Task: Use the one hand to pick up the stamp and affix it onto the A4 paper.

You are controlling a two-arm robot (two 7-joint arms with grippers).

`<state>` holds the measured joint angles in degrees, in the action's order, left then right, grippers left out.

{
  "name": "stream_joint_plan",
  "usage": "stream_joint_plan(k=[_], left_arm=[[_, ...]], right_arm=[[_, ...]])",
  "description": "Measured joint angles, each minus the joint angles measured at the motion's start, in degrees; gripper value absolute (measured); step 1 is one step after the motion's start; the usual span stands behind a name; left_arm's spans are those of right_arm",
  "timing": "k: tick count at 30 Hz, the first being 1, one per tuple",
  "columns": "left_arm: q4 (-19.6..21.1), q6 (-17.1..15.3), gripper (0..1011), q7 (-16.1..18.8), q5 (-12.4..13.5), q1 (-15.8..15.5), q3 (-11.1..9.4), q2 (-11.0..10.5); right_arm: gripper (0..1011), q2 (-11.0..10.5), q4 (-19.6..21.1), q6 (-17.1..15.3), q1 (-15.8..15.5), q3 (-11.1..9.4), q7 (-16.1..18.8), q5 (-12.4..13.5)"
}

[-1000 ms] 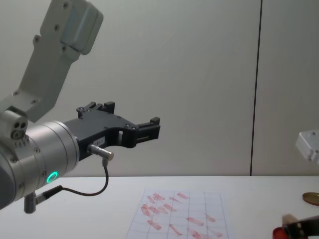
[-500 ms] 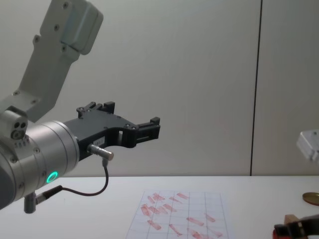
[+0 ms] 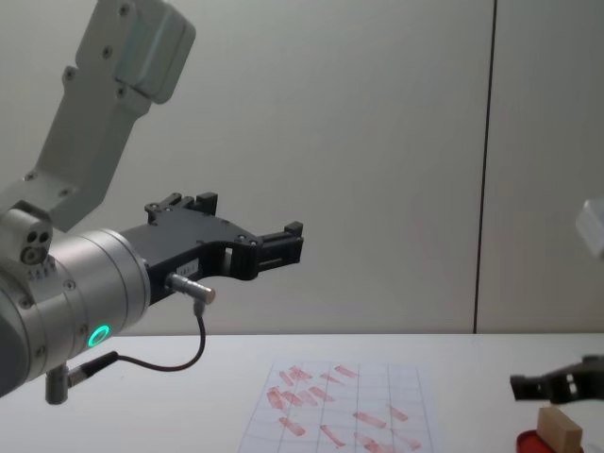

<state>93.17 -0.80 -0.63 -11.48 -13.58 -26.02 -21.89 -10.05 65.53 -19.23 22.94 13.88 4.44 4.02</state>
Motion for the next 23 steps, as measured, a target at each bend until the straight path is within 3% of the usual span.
stream_joint_plan(k=[18, 23], left_arm=[[0.0, 0.0, 993, 0.0, 0.0, 0.0, 0.0, 0.0], [0.0, 0.0, 993, 0.0, 0.0, 0.0, 0.0, 0.0]], right_arm=[[1001, -3.79, 13.67, 9.36, -7.14, -1.69, 1.27, 0.38], [1001, -4.4, 15.62, 10.67, -8.21, -1.99, 1.58, 0.59]])
